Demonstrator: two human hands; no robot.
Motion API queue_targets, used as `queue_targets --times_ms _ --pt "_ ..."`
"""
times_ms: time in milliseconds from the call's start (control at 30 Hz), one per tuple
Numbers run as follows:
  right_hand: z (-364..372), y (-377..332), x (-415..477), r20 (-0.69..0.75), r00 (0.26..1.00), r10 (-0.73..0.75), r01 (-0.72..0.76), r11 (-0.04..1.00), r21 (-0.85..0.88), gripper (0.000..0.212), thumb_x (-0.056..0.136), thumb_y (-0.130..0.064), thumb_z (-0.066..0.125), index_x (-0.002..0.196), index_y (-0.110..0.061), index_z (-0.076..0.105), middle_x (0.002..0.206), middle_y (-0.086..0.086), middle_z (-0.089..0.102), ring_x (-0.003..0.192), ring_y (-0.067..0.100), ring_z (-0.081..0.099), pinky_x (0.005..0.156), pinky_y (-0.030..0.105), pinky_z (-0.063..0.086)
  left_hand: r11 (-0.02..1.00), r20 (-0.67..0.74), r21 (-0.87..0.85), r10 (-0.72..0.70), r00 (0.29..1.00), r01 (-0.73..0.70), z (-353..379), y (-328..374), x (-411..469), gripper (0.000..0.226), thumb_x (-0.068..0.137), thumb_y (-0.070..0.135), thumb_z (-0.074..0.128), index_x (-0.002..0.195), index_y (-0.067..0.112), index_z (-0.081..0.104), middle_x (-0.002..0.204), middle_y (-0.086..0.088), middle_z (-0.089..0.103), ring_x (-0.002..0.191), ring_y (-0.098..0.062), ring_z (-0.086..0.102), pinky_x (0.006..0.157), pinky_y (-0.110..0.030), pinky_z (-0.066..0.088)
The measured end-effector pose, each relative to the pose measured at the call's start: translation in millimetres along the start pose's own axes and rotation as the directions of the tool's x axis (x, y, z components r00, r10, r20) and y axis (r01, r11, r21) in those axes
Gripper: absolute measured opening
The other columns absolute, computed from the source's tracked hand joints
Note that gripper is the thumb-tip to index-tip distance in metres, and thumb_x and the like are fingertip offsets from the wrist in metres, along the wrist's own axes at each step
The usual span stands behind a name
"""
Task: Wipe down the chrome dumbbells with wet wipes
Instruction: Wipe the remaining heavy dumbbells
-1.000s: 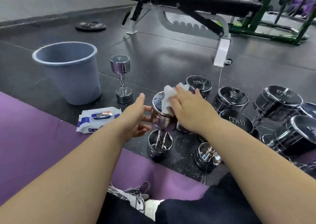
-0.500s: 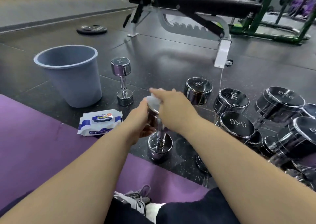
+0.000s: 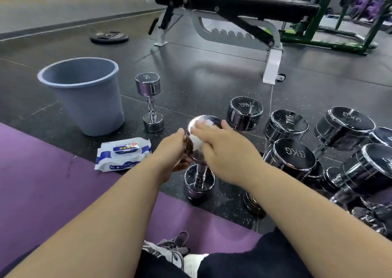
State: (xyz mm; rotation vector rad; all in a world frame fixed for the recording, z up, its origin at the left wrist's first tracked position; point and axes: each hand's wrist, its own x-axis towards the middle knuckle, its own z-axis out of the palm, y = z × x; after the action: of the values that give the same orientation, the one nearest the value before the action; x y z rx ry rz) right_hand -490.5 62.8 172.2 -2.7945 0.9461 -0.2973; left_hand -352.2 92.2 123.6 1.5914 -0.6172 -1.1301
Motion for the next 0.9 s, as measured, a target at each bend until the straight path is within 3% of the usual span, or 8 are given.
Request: queue_targets --times_ms 133,233,333,433,633,767,833,900 --pt "-6.0 18.5 24.6 0.025 0.976 0.218 -0.219 0.973 0.075 0.047 0.103 -0.014 0.03 0.149 -0.011 0.036 0.158 0.007 0.03 0.146 0.026 0.023 0.12 0.046 0.015 0.997 -0.056 0.075 0.03 0.998 -0.025 2.3 1.2 4.1 0.03 0.1 0.034 0.038 0.08 0.017 0.053 0.061 -0.001 0.055 0.045 -0.011 0.042 0.05 -0.021 0.037" --pt "6.8 2.7 38.2 -0.008 0.995 0.097 -0.097 0.995 -0.025 0.045 0.102 -0.018 0.03 0.146 -0.014 0.04 0.157 0.005 0.031 0.147 0.022 0.021 0.12 0.049 0.005 0.997 -0.038 0.065 0.039 0.999 -0.037 0.5 1.1 2.5 0.037 0.098 0.027 0.039 0.066 0.017 0.054 0.051 0.002 0.053 0.042 -0.011 0.04 0.049 -0.021 0.034" --pt "33.1 -3.9 7.6 -0.255 0.967 -0.028 0.048 0.996 0.072 0.048 0.093 -0.019 0.034 0.133 -0.013 0.059 0.143 0.004 0.054 0.133 0.021 0.047 0.12 0.035 0.003 0.987 0.009 0.124 0.103 0.995 -0.104 1.3 -2.2 4.9 0.028 0.097 0.022 0.045 0.069 0.019 0.051 0.048 0.007 0.047 0.039 -0.007 0.037 0.043 -0.018 0.032" --pt "37.2 4.7 -9.5 -0.355 0.92 0.165 -0.024 0.929 0.369 0.047 0.092 -0.016 0.036 0.13 -0.012 0.063 0.143 0.004 0.054 0.139 0.016 0.041 0.118 0.019 0.002 0.988 -0.038 0.127 0.091 0.995 -0.085 2.9 -2.8 7.8 0.023 0.099 0.027 0.041 0.083 0.019 0.054 0.055 0.002 0.054 0.042 -0.01 0.04 0.043 -0.017 0.031" --pt "35.4 5.9 2.4 -0.284 0.846 0.451 -0.226 0.786 0.576 0.043 0.104 -0.016 0.032 0.145 -0.017 0.045 0.157 -0.002 0.034 0.149 0.015 0.017 0.121 0.033 0.017 0.999 -0.091 0.045 0.003 0.996 0.001 4.2 -1.9 -5.4 0.034 0.099 0.036 0.037 0.079 0.017 0.056 0.06 0.001 0.058 0.052 -0.014 0.05 0.051 -0.021 0.043" --pt "73.2 -27.0 -24.6 -0.292 0.792 0.536 -0.147 0.632 0.761 0.053 0.107 -0.027 0.028 0.156 -0.008 0.016 0.164 0.001 0.013 0.15 0.008 0.004 0.115 0.011 0.002 1.0 -0.114 -0.007 0.005 0.994 -0.006 11.4 -3.3 -15.8 0.036 0.098 0.036 0.037 0.086 0.015 0.064 0.068 -0.001 0.066 0.053 -0.015 0.054 0.052 -0.021 0.045" --pt "73.2 -27.7 -10.7 -0.22 0.754 0.619 -0.148 0.486 0.861 0.05 0.107 -0.026 0.03 0.152 -0.005 0.027 0.158 0.008 0.03 0.144 0.014 0.027 0.114 0.016 0.016 0.998 -0.167 -0.052 0.021 0.986 -0.03 16.7 -5.3 -21.7 0.036 0.099 0.033 0.035 0.084 0.016 0.063 0.069 -0.002 0.064 0.054 -0.015 0.055 0.056 -0.023 0.046" --pt "58.5 -7.1 14.1 -0.06 0.67 0.74 -0.204 0.262 0.943 0.043 0.106 -0.03 0.03 0.134 -0.004 0.049 0.129 0.013 0.057 0.115 0.023 0.049 0.098 0.029 0.035 0.997 -0.163 -0.052 0.04 0.986 -0.049 20.6 -9.7 -24.7 0.036 0.101 0.032 0.032 0.085 0.017 0.061 0.072 -0.003 0.064 0.054 -0.016 0.054 0.058 -0.025 0.045"
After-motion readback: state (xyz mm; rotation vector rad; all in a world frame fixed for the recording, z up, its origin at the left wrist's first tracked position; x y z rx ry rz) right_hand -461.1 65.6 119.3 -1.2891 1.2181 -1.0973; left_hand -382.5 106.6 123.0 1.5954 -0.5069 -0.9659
